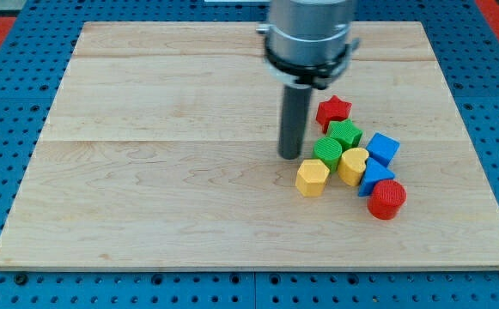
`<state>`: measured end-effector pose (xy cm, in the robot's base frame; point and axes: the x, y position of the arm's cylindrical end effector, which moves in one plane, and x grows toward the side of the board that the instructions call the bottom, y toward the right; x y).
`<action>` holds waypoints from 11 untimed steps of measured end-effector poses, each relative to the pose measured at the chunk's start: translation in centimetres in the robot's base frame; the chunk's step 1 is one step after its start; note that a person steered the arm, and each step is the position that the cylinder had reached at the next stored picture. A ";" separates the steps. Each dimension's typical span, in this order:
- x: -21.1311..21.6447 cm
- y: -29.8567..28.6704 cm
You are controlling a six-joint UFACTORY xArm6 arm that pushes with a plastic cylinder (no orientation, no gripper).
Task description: Place your hand to the right of the red star
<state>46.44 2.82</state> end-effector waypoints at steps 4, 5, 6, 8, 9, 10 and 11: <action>-9.6 -2.6; -13.0 4.6; -13.5 11.5; -10.1 17.9; -8.8 15.2; -8.3 15.2; -8.0 14.2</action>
